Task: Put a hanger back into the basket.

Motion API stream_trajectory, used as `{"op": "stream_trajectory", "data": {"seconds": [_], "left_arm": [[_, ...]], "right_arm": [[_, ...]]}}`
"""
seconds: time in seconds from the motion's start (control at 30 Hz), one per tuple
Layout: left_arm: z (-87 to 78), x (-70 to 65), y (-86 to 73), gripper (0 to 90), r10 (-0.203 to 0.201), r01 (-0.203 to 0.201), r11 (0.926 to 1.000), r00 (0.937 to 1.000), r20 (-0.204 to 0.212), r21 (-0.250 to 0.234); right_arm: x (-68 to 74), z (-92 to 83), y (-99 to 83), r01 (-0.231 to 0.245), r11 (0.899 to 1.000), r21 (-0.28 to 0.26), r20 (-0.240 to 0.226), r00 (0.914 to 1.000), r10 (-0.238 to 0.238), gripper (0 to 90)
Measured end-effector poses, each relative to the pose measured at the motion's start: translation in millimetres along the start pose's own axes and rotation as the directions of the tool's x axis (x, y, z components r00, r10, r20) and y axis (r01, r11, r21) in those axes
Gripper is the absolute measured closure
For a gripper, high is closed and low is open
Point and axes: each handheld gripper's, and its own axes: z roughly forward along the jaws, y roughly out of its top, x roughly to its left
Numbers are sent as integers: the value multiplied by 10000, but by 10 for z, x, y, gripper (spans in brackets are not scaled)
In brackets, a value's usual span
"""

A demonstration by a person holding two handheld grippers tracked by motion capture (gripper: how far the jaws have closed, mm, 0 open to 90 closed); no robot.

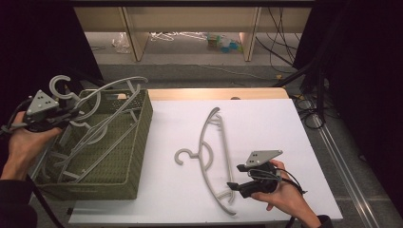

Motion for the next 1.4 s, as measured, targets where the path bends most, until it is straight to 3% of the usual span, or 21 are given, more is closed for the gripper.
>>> {"op": "stream_trajectory", "data": {"seconds": [0.2,0.43,0.57,0.63,1.07,1.13,1.17,1.27,1.4], "left_arm": [[64,44,-131,817,-155,159,9992,9998,-113,356],[122,77,-273,817,-427,416,9959,9990,117,804],[167,52,-311,816,-388,353,9941,9987,318,1027],[174,53,-317,816,163,-235,9889,9986,499,1465],[426,-56,-433,812,-93,-133,9717,9955,942,2360],[508,-99,-465,809,-158,-73,9657,9961,867,2594],[531,-106,-479,810,-168,-81,9592,9962,855,2828],[592,-117,-539,809,-529,265,9440,9960,716,3289],[619,-110,-601,804,-828,584,9305,9952,525,3617]], "right_arm": [[-7,-1,-2,22,10000,20,-17,10000,-22,326],[-7,9,-4,18,10000,13,-5,10000,-18,326],[-11,10,-7,29,10000,13,-24,10000,-29,326],[-15,12,-8,42,10000,18,-24,10000,-42,326],[-16,17,-12,37,9999,97,-77,10000,-36,325],[-8,33,-18,13,10000,-25,-14,10000,-14,326],[-9,36,-19,33,10000,-21,-6,10000,-33,326],[-7,30,-17,0,9999,158,-109,9999,2,326],[-8,34,-19,-31,9998,189,-113,9999,33,326]]}}
